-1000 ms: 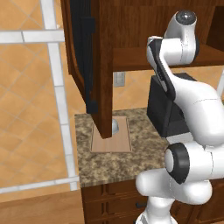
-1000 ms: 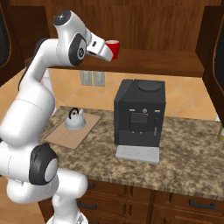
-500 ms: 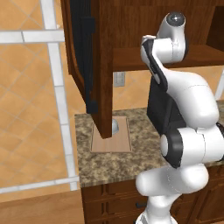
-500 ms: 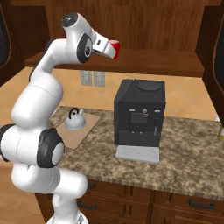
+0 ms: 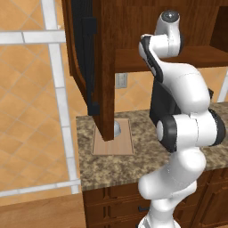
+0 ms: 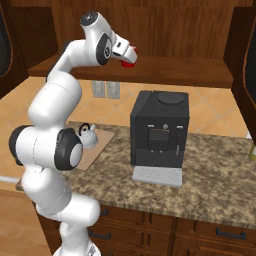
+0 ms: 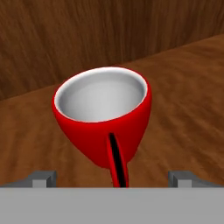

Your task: Pick the kettle from the counter and place it on the tray. Then pick the mug from the cabinet and place it on the tray. Then close the cabinet doors.

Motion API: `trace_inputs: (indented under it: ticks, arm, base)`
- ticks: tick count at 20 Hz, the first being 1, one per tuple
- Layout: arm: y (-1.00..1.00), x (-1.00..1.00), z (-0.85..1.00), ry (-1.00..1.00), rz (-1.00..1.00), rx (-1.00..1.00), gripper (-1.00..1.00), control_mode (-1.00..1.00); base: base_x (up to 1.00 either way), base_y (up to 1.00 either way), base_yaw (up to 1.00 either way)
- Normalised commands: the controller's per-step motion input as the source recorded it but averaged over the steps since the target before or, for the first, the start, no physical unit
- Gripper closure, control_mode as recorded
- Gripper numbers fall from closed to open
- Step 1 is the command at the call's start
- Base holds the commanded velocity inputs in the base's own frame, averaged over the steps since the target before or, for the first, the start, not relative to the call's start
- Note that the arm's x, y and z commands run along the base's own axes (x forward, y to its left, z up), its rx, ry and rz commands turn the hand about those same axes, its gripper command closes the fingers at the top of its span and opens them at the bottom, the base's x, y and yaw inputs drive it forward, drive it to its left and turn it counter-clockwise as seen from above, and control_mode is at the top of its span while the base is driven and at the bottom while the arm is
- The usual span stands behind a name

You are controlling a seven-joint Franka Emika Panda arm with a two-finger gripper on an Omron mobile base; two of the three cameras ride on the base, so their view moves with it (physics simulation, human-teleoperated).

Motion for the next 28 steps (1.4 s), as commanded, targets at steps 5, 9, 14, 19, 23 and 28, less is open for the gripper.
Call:
trace_inputs:
  ticks: [5, 9, 14, 19, 23, 28]
  arm:
    - [-0.13, 0.35, -0.09, 0.01, -0.01, 0.00, -1.00, -1.00]
    - [-0.02, 0.14, -0.05, 0.00, 0.00, 0.00, -1.00, -1.00]
    - [0.00, 0.01, -0.05, 0.00, 0.00, 0.00, 1.00, -1.00]
    - [-0.01, 0.00, -0.11, 0.00, 0.00, 0.00, 1.00, -1.00]
    - [-0.02, 0.00, -0.10, -0.05, 0.00, 0.00, 1.00, -1.00]
    - [-0.02, -0.02, -0.06, -0.16, 0.00, 0.00, 1.00, -1.00]
  base:
    - [0.00, 0.00, 0.00]
    - [0.00, 0.00, 0.00]
    - [0.00, 0.00, 0.00]
    - [0.00, 0.00, 0.00]
    - [0.00, 0.00, 0.00]
    - [0.00, 0.00, 0.00]
